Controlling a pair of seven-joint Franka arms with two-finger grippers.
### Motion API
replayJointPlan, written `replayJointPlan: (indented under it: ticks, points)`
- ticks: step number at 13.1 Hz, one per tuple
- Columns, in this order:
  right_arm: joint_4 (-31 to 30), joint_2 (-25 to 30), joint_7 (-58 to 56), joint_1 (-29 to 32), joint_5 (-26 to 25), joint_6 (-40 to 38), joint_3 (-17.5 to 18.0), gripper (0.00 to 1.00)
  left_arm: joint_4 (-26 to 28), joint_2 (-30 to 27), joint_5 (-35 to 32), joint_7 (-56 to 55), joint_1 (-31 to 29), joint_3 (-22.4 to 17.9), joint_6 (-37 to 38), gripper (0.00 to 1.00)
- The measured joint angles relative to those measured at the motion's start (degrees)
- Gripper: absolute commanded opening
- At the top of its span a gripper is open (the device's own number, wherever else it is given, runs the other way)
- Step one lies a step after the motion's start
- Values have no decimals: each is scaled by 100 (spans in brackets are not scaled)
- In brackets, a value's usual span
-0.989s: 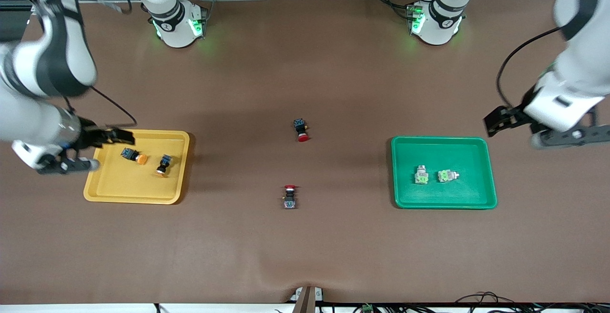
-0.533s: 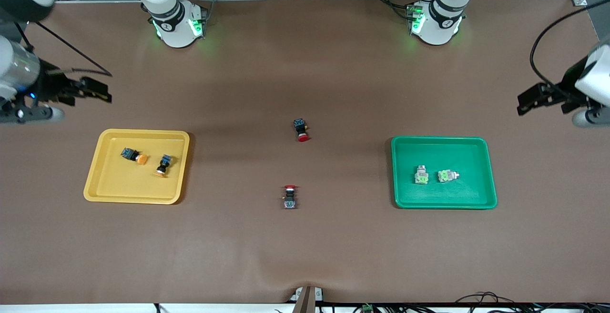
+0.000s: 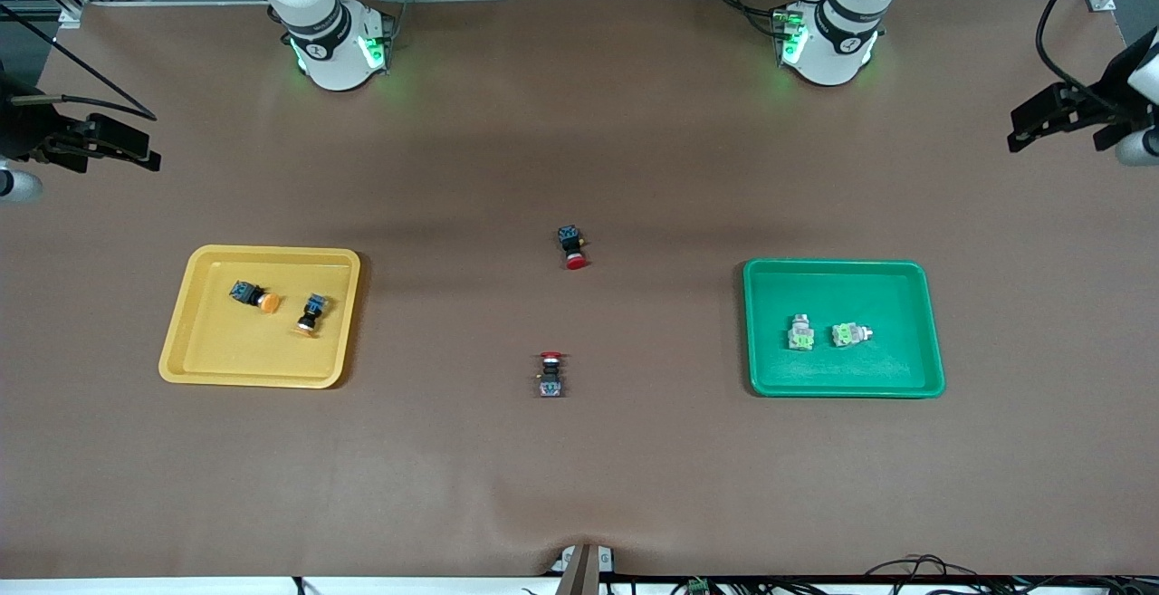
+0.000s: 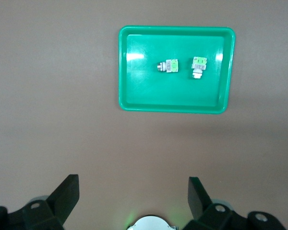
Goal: Place green and yellow buttons in trays
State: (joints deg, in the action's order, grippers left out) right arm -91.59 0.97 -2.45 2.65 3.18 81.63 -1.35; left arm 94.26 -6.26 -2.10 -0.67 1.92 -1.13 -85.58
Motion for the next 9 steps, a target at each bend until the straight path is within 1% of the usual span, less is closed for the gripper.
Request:
replayJointPlan:
  ticks: [9]
  points:
    - [106,-1,0,0,-1,-2,15,100,90,-1,-12,83,2,3,-289,100]
